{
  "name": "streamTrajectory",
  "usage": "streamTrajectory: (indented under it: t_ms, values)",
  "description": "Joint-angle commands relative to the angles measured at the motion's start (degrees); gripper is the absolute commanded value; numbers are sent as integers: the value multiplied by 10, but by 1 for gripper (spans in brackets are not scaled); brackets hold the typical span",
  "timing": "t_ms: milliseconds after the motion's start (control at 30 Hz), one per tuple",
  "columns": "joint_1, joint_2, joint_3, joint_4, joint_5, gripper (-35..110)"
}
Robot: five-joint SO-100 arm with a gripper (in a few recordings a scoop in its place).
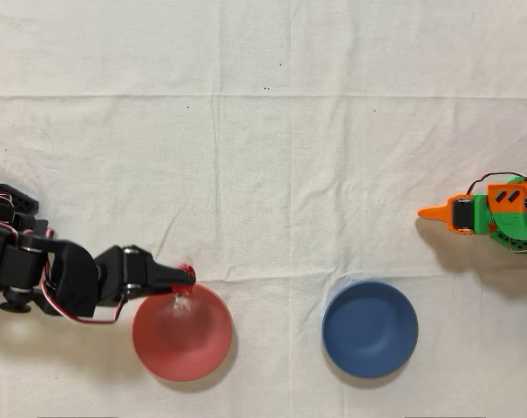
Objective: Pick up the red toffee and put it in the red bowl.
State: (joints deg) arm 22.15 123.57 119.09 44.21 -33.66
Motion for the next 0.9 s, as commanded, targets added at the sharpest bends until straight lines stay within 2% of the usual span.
streamTrajectory:
  t_ms: [0,400,867]
  values:
    - [38,-16,-8,-32,-15,10]
    - [89,-93,-12,-95,-26,10]
    - [125,-93,24,-127,-35,9]
